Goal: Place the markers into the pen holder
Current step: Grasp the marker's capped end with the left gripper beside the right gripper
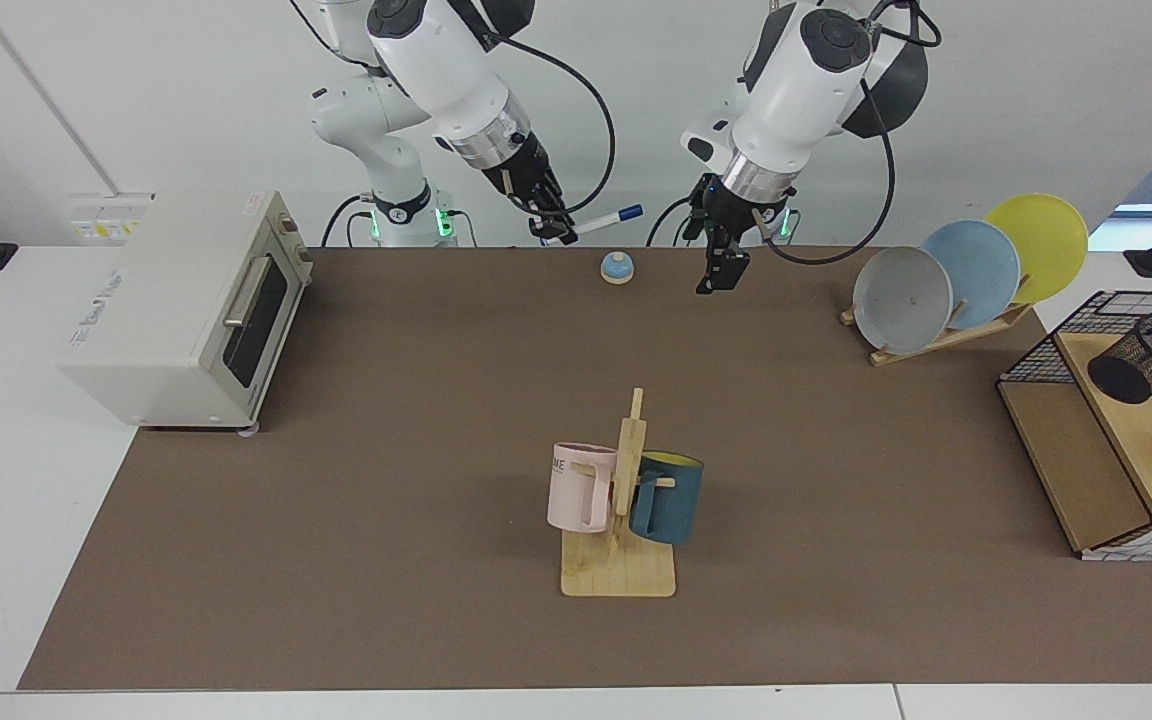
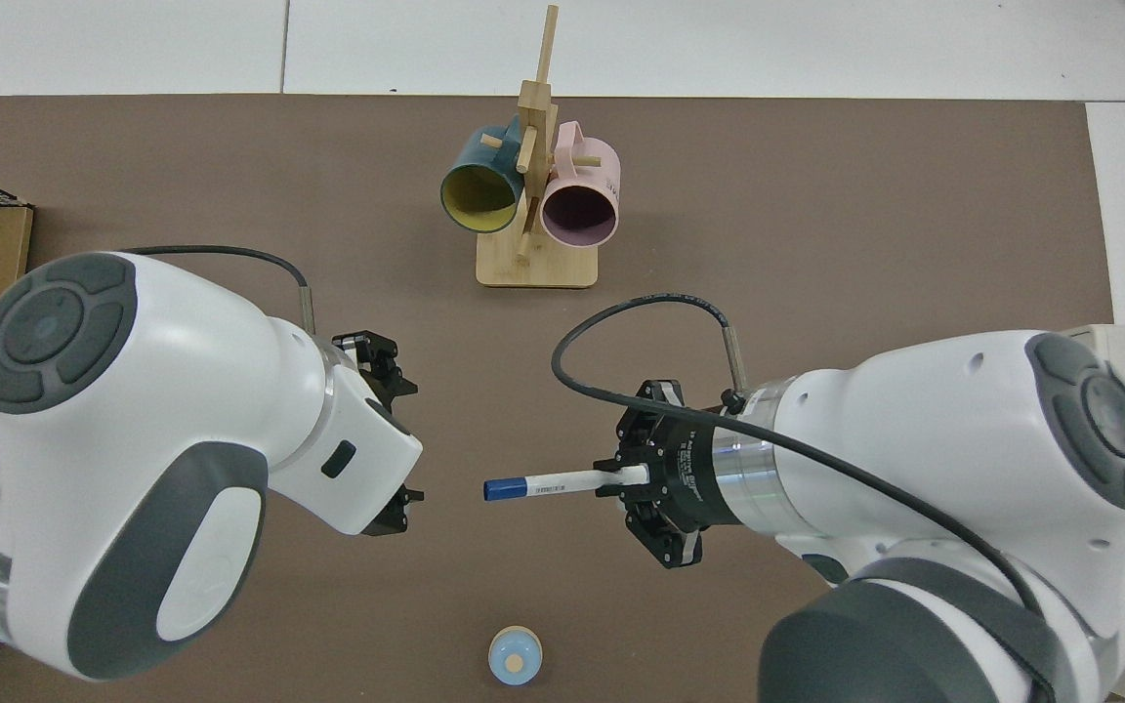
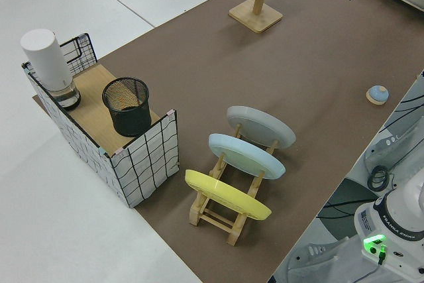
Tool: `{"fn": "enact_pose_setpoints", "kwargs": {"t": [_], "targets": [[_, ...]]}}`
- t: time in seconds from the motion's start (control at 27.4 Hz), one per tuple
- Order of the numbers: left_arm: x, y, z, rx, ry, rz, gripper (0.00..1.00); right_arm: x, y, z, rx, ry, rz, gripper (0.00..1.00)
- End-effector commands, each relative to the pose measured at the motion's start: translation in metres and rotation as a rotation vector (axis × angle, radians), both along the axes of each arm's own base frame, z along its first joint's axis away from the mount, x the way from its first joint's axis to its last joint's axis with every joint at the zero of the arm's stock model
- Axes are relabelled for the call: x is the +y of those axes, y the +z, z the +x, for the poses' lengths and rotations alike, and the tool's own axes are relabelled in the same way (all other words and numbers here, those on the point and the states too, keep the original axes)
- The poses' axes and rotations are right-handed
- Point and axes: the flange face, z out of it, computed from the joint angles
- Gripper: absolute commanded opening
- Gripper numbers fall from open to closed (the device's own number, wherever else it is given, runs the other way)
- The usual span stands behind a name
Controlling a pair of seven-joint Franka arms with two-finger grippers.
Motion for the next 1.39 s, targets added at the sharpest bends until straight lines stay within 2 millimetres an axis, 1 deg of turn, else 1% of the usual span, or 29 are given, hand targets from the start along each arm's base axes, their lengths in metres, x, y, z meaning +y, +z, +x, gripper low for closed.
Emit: {"fn": "enact_pose_setpoints", "kwargs": {"t": [0.0,0.07,0.15,0.29,0.36,0.47,0.62,0.73,0.8,0.91,0.98,1.09,1.17,1.24,1.35], "targets": [[0.001,0.019,-0.026,-0.019,-0.010,-0.029,1.00,0.034,0.009,-0.020,0.018,0.011,0.030,0.00],[0.002,0.028,-0.035,-0.020,-0.013,-0.023,1.00,0.040,0.009,-0.025,0.011,0.030,0.021,0.00],[0.004,0.040,-0.044,-0.022,-0.013,-0.017,1.00,0.041,0.008,-0.026,0.002,0.042,0.011,0.00],[0.004,0.047,-0.055,-0.016,-0.023,-0.008,1.00,0.049,0.007,-0.030,-0.004,0.057,0.013,0.00],[0.001,0.049,-0.060,-0.017,-0.026,-0.004,1.00,0.050,0.006,-0.030,-0.004,0.055,0.013,0.00],[-0.013,0.052,-0.072,-0.016,-0.016,0.007,1.00,0.051,0.006,-0.031,-0.006,0.058,0.014,0.00],[-0.017,0.052,-0.077,-0.006,0.001,0.014,1.00,0.051,0.005,-0.032,-0.005,0.059,0.013,0.00],[-0.016,0.050,-0.077,0.009,0.010,0.023,1.00,0.050,0.005,-0.031,-0.006,0.058,0.013,0.00],[-0.014,0.050,-0.082,0.043,0.041,0.042,1.00,0.050,0.005,-0.031,-0.007,0.059,0.013,0.00],[-0.014,0.055,-0.091,0.061,0.097,0.060,1.00,0.050,0.005,-0.031,-0.007,0.059,0.013,0.00],[-0.016,0.056,-0.099,0.077,0.126,0.076,1.00,0.050,0.004,-0.031,-0.005,0.059,0.012,0.00],[-0.019,0.057,-0.103,0.086,0.151,0.086,1.00,0.050,0.003,-0.031,-0.004,0.059,0.012,0.00],[-0.025,0.059,-0.108,0.084,0.157,0.087,1.00,0.050,0.003,-0.031,-0.003,0.061,0.011,0.00],[-0.037,0.059,-0.114,0.076,0.163,0.088,0.98,0.050,0.003,-0.031,-0.005,0.063,0.011,0.00],[-0.046,0.062,-0.116,0.046,0.177,0.080,0.90,0.049,0.003,-0.031,-0.006,0.063,0.011,0.00]]}}
